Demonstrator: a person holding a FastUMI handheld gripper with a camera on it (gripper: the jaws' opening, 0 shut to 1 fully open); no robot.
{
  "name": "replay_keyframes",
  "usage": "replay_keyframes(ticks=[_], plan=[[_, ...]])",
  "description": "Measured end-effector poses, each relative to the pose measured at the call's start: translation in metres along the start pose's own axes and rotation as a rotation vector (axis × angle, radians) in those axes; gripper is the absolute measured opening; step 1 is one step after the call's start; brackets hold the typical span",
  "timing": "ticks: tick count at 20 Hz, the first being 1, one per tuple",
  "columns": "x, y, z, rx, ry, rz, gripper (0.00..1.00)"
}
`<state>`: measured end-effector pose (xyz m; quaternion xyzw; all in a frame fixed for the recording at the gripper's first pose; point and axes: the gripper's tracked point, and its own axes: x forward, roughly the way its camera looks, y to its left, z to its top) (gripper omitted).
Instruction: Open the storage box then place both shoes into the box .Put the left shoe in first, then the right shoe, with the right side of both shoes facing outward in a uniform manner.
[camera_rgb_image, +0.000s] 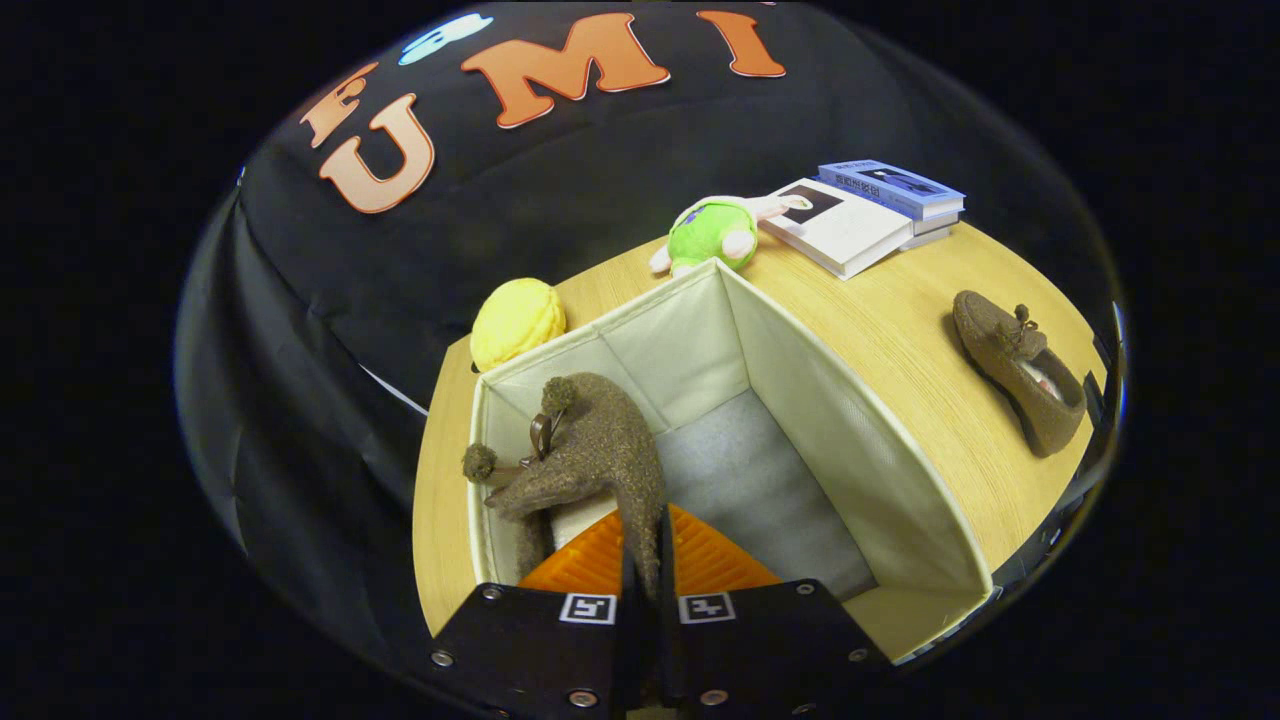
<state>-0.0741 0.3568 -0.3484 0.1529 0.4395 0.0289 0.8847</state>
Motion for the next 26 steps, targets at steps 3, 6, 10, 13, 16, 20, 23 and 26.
replay_keyframes(ticks=[3,6,10,13,16,20,23,26], plan=[[-0.003,-0.003,0.001,-0.02,0.016,-0.014,0.62],[-0.014,-0.006,0.007,-0.069,0.007,-0.025,0.99],[-0.031,-0.01,0.027,-0.093,-0.025,0.024,0.99],[-0.045,-0.022,0.052,-0.112,-0.075,0.063,0.99],[-0.06,-0.043,0.082,-0.137,-0.142,0.084,0.99],[-0.074,-0.086,0.117,-0.149,-0.218,0.083,0.99],[-0.081,-0.132,0.137,-0.14,-0.254,0.054,0.99],[-0.084,-0.186,0.154,-0.141,-0.282,0.01,0.99]])
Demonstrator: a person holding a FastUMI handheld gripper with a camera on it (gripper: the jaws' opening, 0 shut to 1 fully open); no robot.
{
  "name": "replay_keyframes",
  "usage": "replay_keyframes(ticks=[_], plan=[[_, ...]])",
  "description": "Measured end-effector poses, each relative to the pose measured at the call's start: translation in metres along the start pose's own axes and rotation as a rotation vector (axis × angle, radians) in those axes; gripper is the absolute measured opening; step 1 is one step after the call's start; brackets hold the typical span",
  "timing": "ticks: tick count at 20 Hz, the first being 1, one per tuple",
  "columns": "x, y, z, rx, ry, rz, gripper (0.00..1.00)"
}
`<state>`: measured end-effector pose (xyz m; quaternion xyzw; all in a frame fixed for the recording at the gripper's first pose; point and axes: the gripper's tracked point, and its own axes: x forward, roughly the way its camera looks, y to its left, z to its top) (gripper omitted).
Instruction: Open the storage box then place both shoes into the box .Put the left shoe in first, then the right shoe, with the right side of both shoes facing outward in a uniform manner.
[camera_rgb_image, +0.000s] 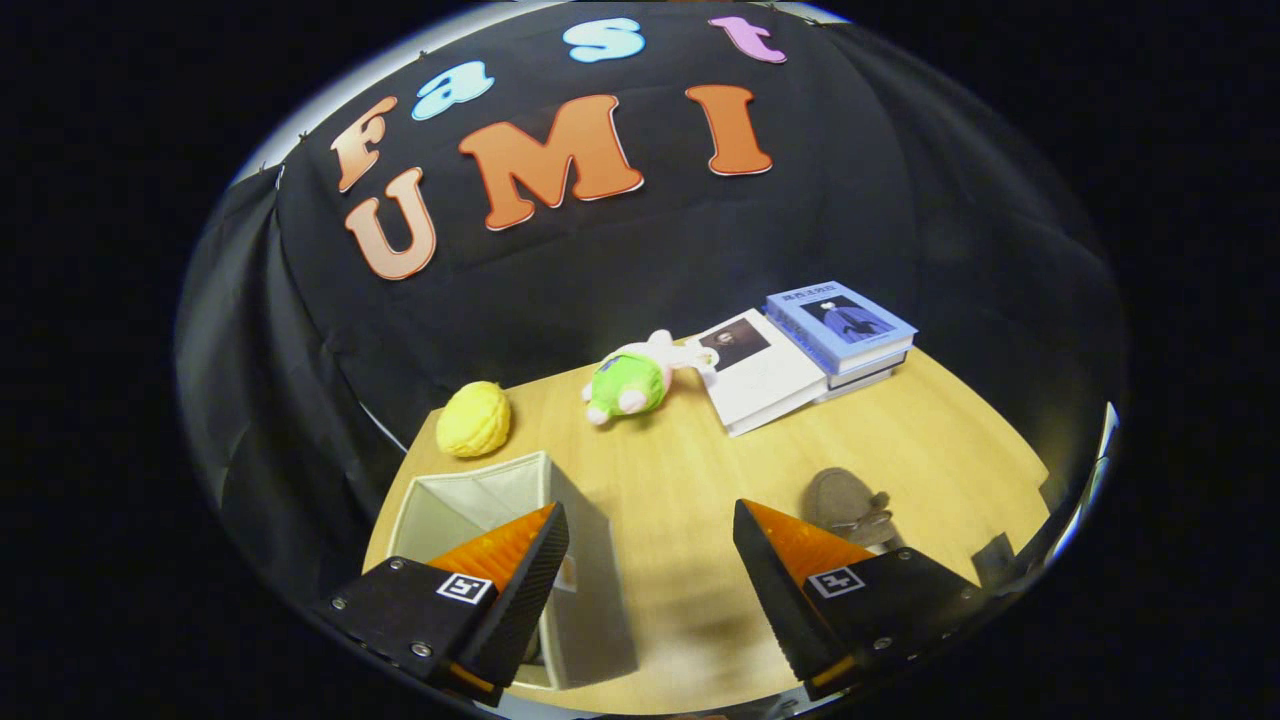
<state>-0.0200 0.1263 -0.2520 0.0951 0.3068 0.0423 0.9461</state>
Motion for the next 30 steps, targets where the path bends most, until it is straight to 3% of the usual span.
replay_keyframes(ticks=[5,11,21,27,30], plan=[[0.004,-0.088,-0.001,-0.024,-0.017,-0.068,0.99],[0.014,-0.169,-0.038,-0.036,0.039,-0.138,0.99],[0.033,-0.217,-0.094,-0.059,0.134,-0.151,0.98],[0.048,-0.21,-0.114,-0.114,0.181,-0.133,0.78],[0.057,-0.211,-0.12,-0.097,0.195,-0.148,0.6]])
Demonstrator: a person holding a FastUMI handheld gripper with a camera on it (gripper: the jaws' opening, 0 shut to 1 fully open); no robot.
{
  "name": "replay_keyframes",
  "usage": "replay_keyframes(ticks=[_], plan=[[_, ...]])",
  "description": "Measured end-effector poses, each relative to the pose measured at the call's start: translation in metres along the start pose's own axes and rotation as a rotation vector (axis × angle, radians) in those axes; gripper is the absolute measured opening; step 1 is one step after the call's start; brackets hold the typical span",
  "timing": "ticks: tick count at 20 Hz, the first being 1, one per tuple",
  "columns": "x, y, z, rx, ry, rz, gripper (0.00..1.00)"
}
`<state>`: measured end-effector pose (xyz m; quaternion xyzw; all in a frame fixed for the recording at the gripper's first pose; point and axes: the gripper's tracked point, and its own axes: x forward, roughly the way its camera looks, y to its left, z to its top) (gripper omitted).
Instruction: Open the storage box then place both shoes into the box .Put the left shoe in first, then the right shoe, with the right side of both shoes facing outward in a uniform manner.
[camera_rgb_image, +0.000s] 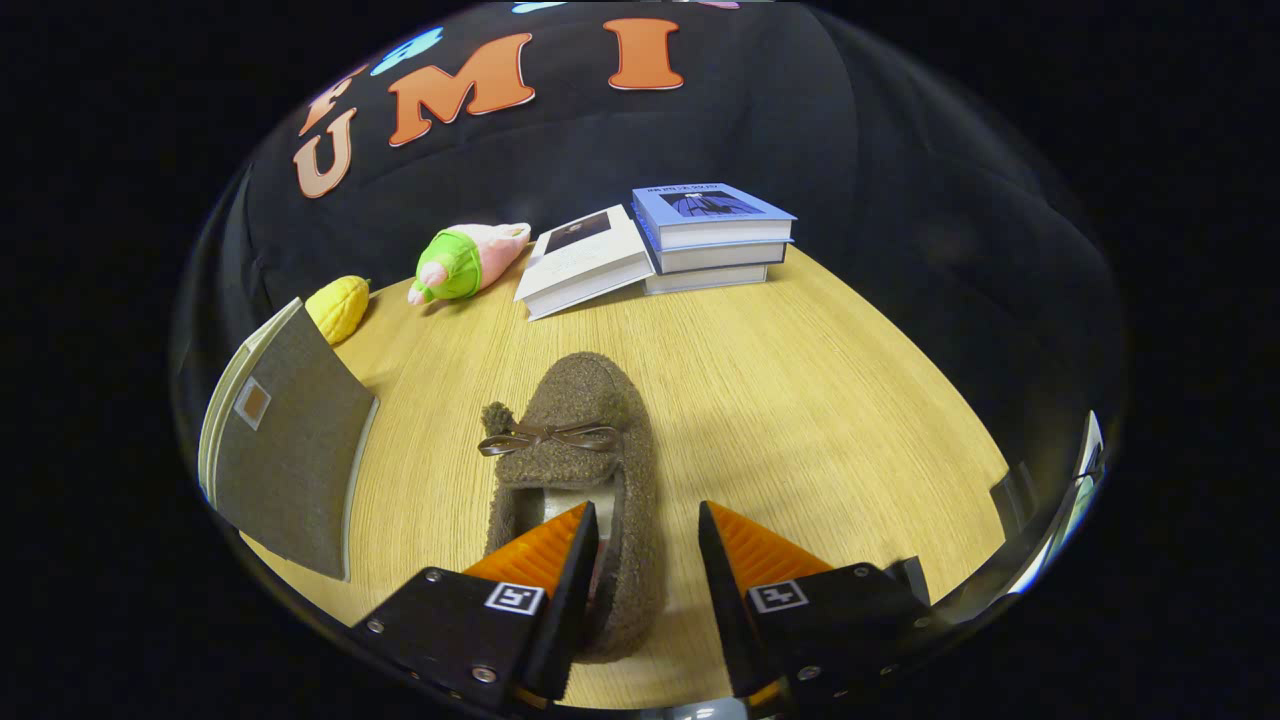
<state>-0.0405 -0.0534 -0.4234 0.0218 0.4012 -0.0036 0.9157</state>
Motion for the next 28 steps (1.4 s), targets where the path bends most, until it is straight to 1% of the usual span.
replay_keyframes(ticks=[1,2,3,4,6,9,10,12,13,16,22,25,28], plan=[[0.003,0.001,-0.001,0.01,0.003,0.004,0.55],[0.004,0.007,-0.003,0.03,0.013,0.02,0.43],[0.006,0.01,-0.005,0.043,0.019,0.022,0.38],[0.01,0.01,-0.006,0.047,0.023,0.02,0.28],[0.013,0.011,-0.008,0.052,0.035,0.006,0.22],[0.014,0.008,-0.011,0.083,0.061,-0.013,0.21],[0.013,0.003,-0.009,0.106,0.053,-0.037,0.13],[0.013,0.004,-0.007,0.158,0.029,-0.04,0.01],[0.013,0.003,-0.007,0.168,0.024,-0.045,0.01],[0.008,0.001,-0.005,0.142,0.003,-0.065,0.0],[-0.015,0.012,0.028,0.244,-0.051,-0.04,0.0],[-0.034,0.026,0.049,0.27,-0.069,-0.037,0.0],[-0.055,0.054,0.072,0.311,-0.098,-0.014,0.0]])
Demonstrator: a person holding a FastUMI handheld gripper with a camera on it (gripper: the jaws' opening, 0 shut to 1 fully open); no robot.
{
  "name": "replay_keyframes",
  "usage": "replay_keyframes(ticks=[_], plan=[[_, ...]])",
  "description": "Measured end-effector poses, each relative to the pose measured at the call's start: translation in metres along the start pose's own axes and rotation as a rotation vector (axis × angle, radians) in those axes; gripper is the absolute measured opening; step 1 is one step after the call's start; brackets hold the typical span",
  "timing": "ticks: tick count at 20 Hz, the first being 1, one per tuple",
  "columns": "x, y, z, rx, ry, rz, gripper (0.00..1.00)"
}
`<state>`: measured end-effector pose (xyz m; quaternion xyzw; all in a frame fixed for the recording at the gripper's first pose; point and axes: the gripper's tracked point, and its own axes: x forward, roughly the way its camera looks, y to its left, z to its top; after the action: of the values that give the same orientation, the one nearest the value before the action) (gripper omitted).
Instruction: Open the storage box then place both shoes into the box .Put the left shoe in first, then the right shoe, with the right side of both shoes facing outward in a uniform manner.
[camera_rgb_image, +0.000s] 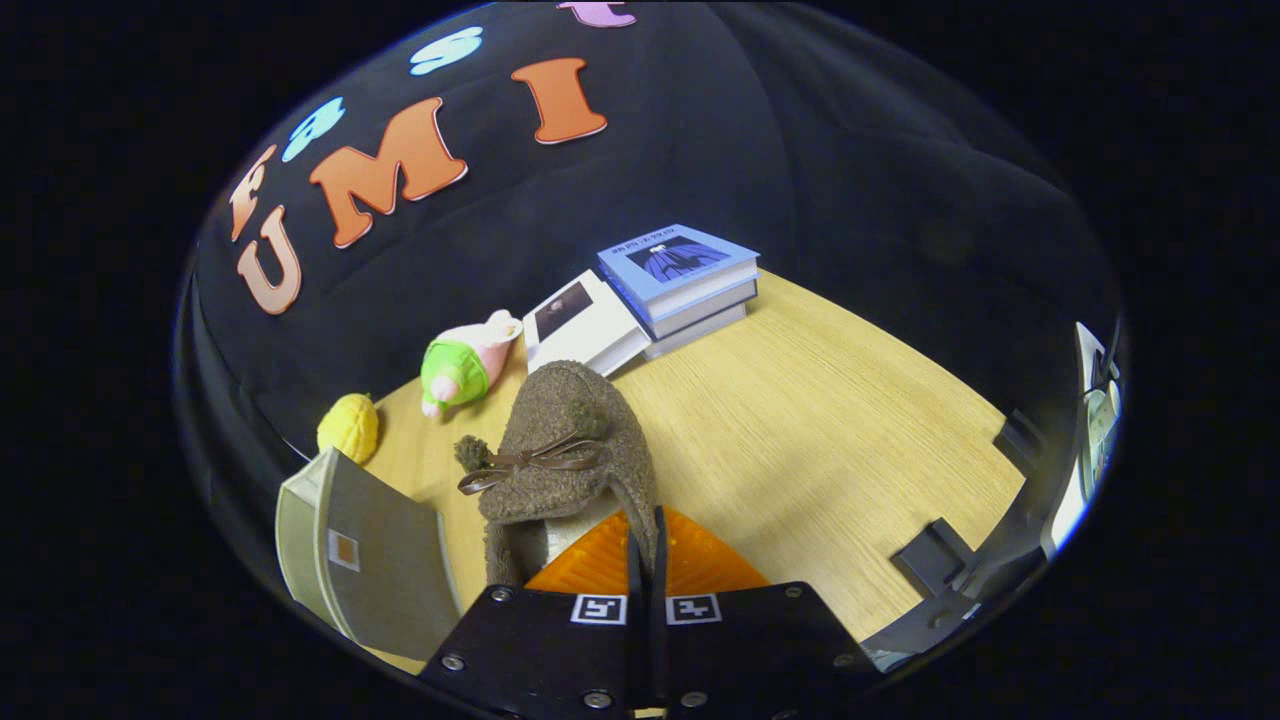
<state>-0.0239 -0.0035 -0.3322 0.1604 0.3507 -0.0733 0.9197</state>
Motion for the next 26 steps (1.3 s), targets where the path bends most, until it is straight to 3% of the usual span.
replay_keyframes(ticks=[8,15,23,26], plan=[[-0.04,0.123,-0.001,0.05,0.009,0.071,0.0],[-0.067,0.22,-0.04,0.002,0.032,0.138,0.0],[-0.069,0.265,-0.091,-0.091,0.082,0.13,0.0],[-0.059,0.258,-0.106,-0.136,0.092,0.074,0.0]])
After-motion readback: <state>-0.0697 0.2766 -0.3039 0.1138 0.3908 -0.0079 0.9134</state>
